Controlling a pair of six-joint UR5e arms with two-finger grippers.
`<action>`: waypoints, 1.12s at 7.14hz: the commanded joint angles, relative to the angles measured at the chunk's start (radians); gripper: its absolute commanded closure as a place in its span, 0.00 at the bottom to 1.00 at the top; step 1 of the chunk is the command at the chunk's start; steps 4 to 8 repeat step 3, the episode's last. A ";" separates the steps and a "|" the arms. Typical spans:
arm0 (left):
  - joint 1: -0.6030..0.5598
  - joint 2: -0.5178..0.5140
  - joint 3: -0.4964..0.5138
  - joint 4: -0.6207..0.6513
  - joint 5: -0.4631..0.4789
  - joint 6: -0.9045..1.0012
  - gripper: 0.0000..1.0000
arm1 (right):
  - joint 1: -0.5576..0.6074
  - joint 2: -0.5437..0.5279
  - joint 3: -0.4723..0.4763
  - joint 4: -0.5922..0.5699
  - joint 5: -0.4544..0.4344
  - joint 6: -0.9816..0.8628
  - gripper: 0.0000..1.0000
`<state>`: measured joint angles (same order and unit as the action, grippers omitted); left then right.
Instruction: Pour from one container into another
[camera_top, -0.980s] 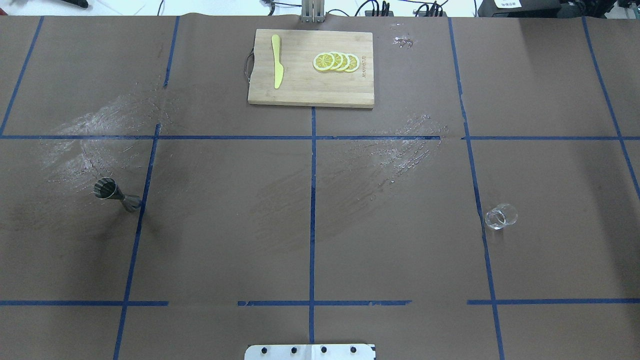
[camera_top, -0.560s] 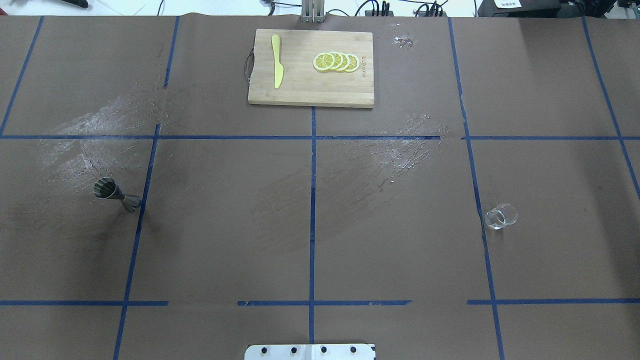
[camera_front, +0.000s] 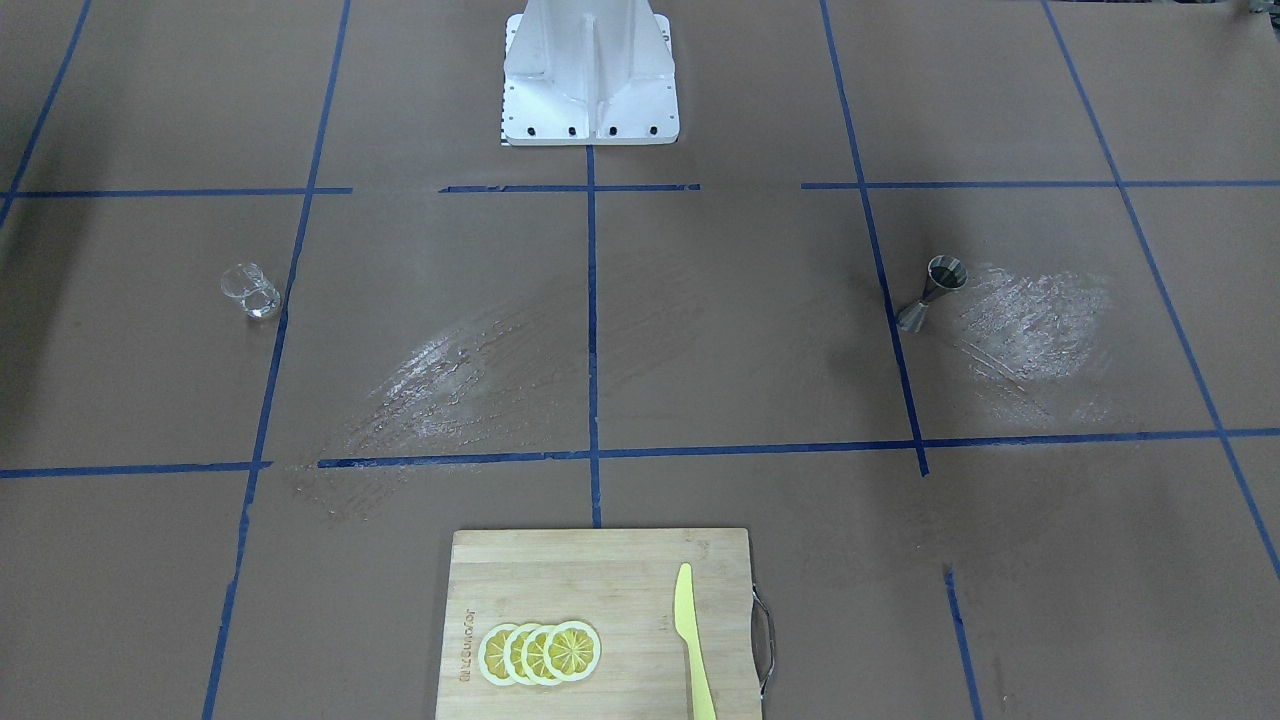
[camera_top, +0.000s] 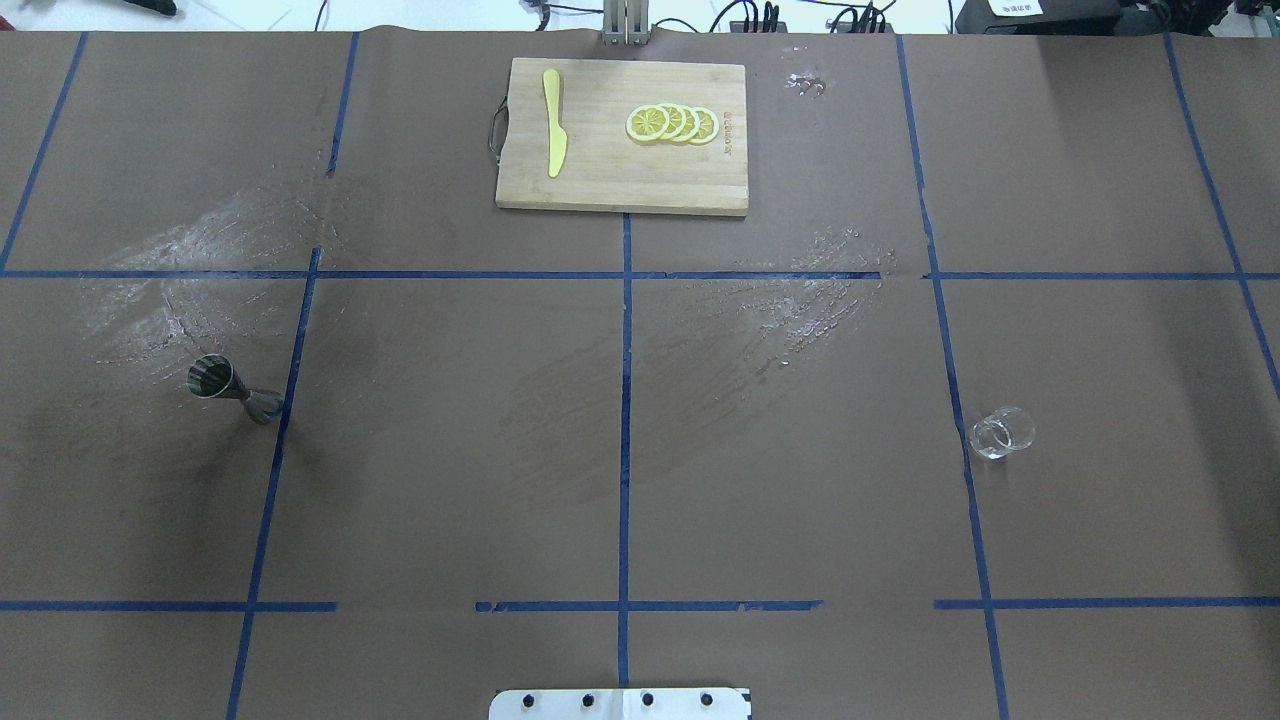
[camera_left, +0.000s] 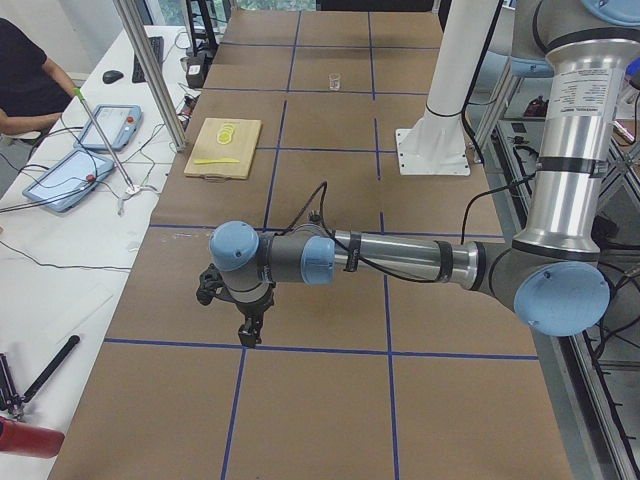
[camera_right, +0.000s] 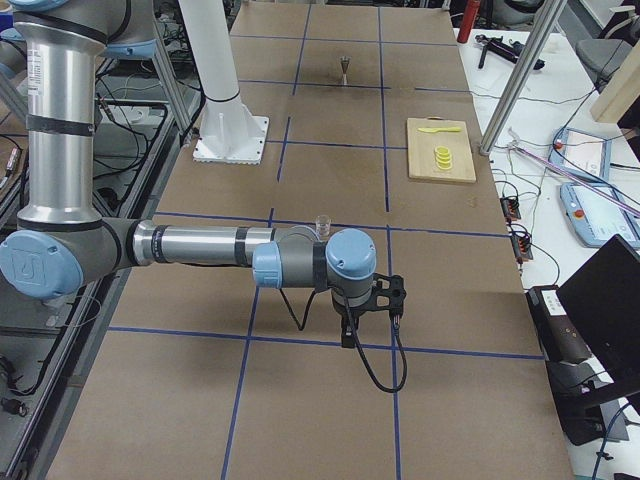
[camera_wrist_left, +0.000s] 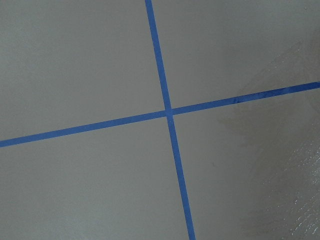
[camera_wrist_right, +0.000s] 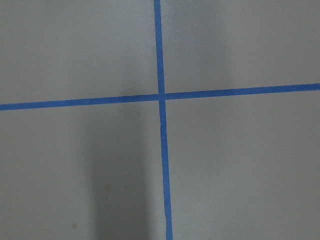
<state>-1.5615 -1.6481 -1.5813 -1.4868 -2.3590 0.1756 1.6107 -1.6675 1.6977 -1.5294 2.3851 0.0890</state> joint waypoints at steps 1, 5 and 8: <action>0.000 0.001 0.009 -0.001 0.000 0.001 0.00 | 0.000 0.000 0.000 0.000 0.000 0.000 0.00; 0.000 0.002 0.027 -0.001 0.000 0.001 0.00 | 0.000 0.000 0.000 0.000 0.000 0.000 0.00; 0.000 0.002 0.027 -0.001 0.000 0.001 0.00 | 0.000 0.000 0.000 0.000 0.000 0.000 0.00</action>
